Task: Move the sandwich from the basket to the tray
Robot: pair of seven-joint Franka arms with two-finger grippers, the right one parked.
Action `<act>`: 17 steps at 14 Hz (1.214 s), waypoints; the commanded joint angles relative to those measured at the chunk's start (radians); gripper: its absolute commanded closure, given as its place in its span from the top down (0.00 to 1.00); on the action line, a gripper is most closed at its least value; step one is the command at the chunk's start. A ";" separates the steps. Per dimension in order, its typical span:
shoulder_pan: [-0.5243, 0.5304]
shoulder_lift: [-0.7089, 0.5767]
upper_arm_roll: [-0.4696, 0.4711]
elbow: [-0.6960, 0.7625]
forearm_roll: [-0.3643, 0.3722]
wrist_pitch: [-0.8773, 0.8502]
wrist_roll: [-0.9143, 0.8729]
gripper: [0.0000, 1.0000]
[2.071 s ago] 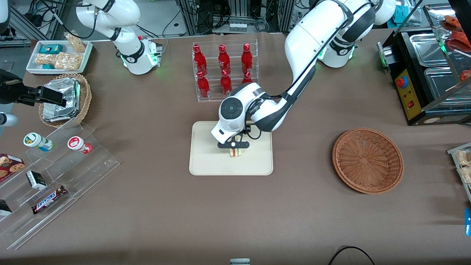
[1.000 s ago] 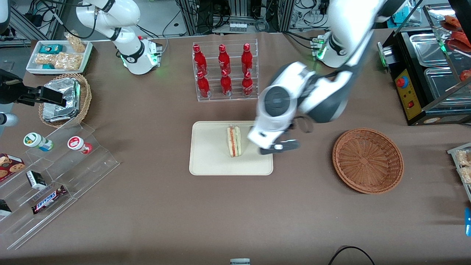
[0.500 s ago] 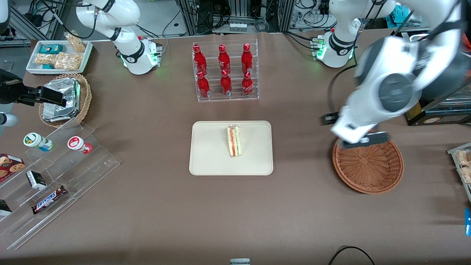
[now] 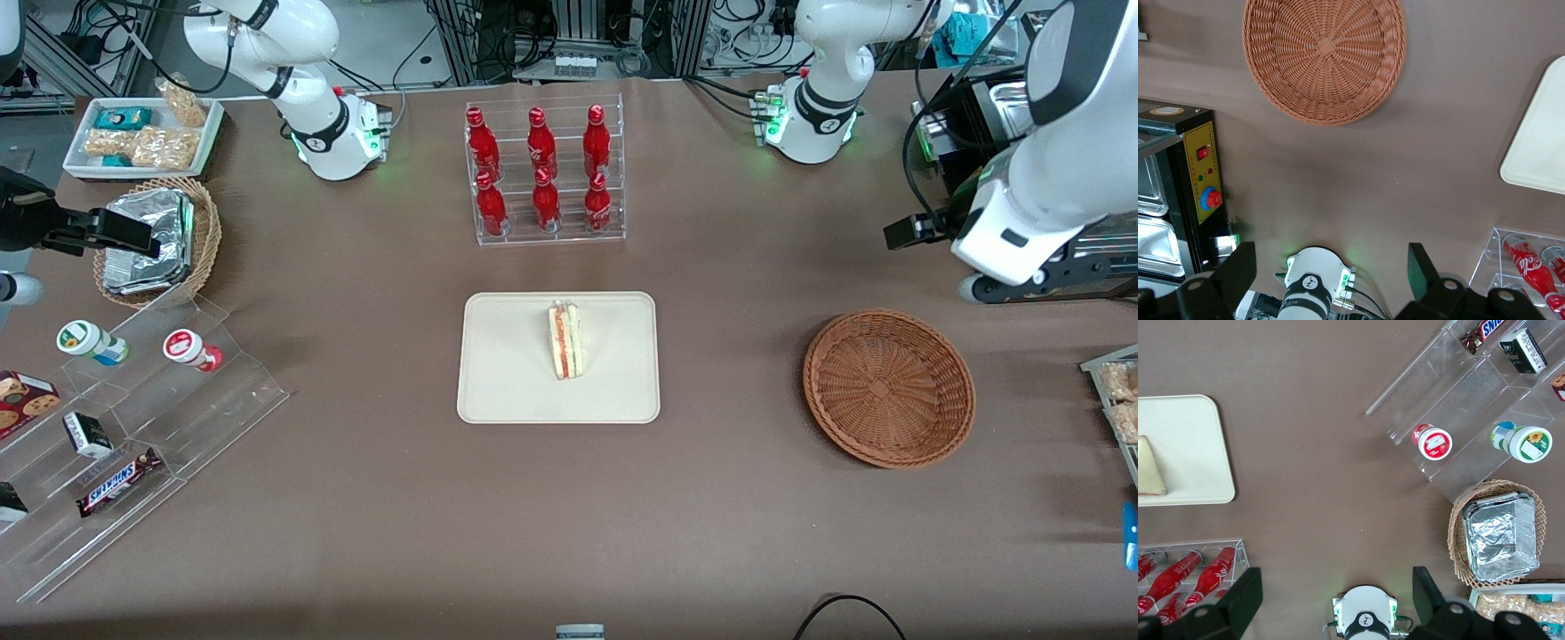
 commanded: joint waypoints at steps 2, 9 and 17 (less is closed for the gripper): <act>0.001 0.005 -0.007 0.038 -0.008 -0.019 0.005 1.00; 0.007 -0.082 0.000 -0.041 -0.014 -0.003 0.000 1.00; 0.009 -0.144 0.000 -0.160 -0.031 0.139 0.001 1.00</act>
